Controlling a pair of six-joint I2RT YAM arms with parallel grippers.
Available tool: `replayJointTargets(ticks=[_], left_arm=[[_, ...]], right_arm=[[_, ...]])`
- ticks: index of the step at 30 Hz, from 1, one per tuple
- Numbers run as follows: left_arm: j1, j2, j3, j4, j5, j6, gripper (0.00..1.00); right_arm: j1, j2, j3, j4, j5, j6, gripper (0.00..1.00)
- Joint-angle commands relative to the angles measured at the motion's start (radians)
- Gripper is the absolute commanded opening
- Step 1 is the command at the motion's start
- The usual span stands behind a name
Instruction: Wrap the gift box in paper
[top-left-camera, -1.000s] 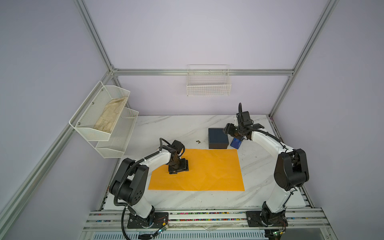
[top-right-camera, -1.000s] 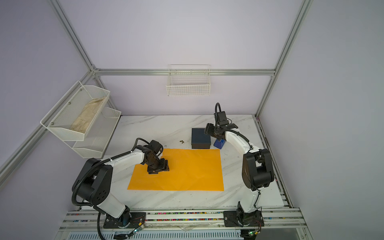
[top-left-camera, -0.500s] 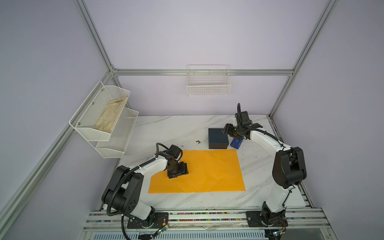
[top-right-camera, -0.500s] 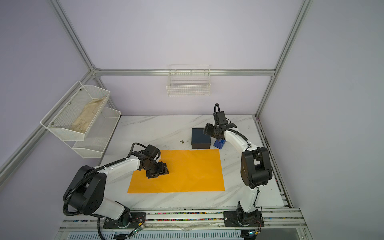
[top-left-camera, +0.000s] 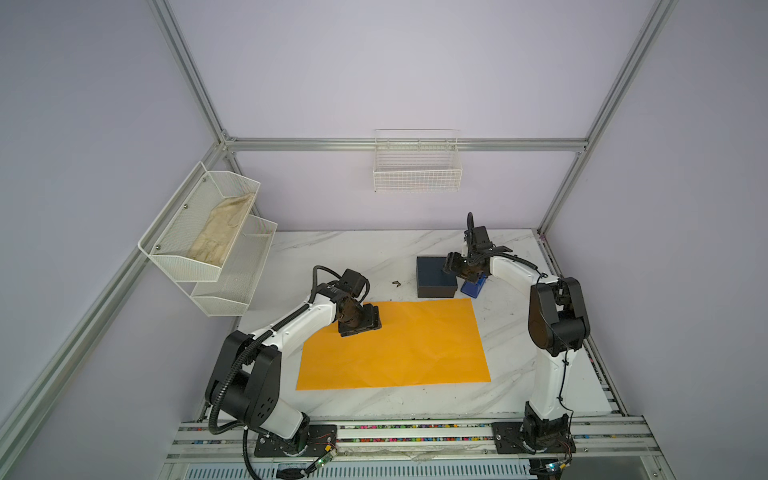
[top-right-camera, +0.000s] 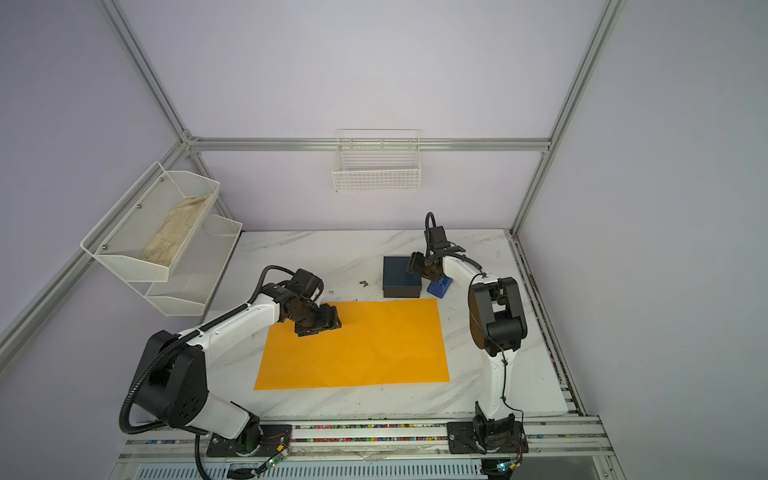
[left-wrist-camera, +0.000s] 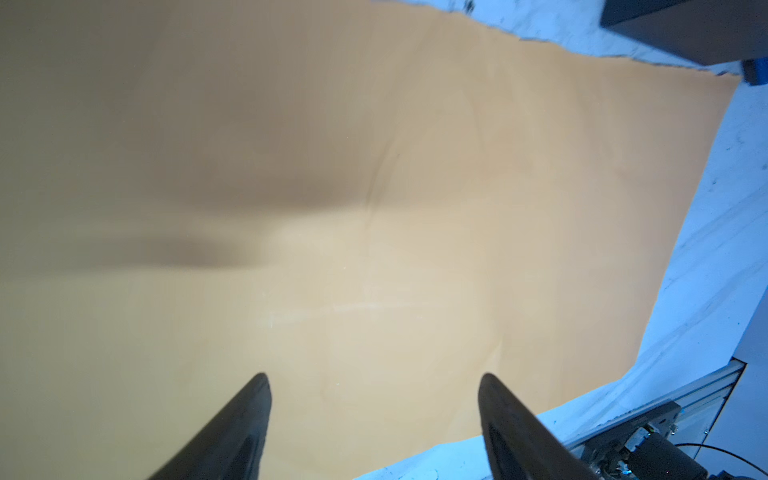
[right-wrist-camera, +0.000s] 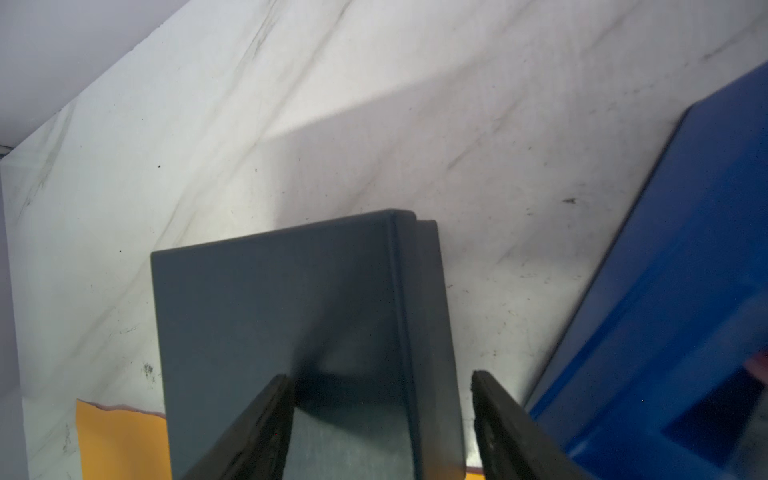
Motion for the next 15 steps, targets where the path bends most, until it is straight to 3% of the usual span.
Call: replayJointTargets(ticks=[1, 15], left_arm=[[0.039, 0.026, 0.131, -0.025, -0.025, 0.052, 0.78], [0.197, 0.18, 0.322, -0.022, 0.111, 0.119, 0.77]], right_arm=[[0.034, 0.025, -0.016, 0.017, -0.063, 0.013, 0.69], [0.249, 0.146, 0.09, 0.143, -0.093, 0.217, 0.65]])
